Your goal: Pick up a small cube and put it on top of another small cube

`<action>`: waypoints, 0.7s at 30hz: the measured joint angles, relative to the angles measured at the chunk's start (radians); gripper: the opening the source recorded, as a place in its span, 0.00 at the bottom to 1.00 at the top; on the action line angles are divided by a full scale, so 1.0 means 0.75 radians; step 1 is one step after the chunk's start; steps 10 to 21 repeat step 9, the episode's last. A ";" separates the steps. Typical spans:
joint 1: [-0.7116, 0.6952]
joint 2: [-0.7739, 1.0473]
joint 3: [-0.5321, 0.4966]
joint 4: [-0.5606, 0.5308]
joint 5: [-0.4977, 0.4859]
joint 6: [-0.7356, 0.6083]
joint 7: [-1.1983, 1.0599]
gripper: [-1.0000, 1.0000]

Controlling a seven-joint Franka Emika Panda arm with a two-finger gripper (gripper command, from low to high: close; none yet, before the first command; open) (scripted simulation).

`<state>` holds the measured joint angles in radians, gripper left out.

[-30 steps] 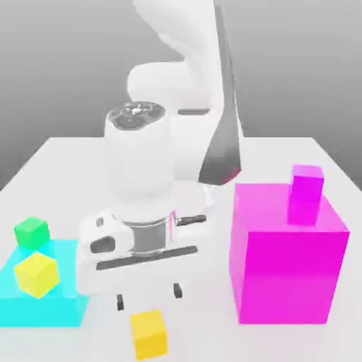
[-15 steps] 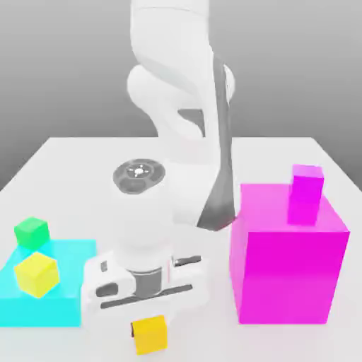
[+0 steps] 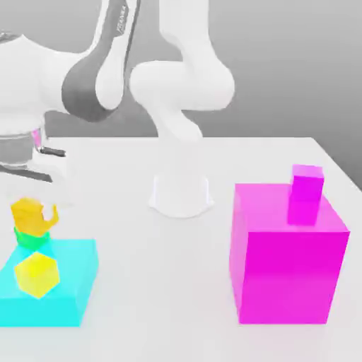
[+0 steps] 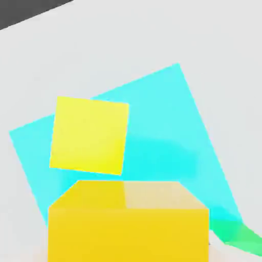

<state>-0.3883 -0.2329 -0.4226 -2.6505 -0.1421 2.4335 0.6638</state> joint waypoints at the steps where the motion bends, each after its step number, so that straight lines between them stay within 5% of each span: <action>1: -0.019 0.001 -0.014 -0.011 -0.001 0.011 0.009 0.00; 5: -0.012 0.136 -0.049 -0.050 0.067 0.177 -0.034 0.00; 6: -0.009 0.179 -0.054 -0.059 0.088 0.227 -0.050 1.00; 21: -0.009 0.179 -0.054 -0.059 0.088 0.227 -0.050 1.00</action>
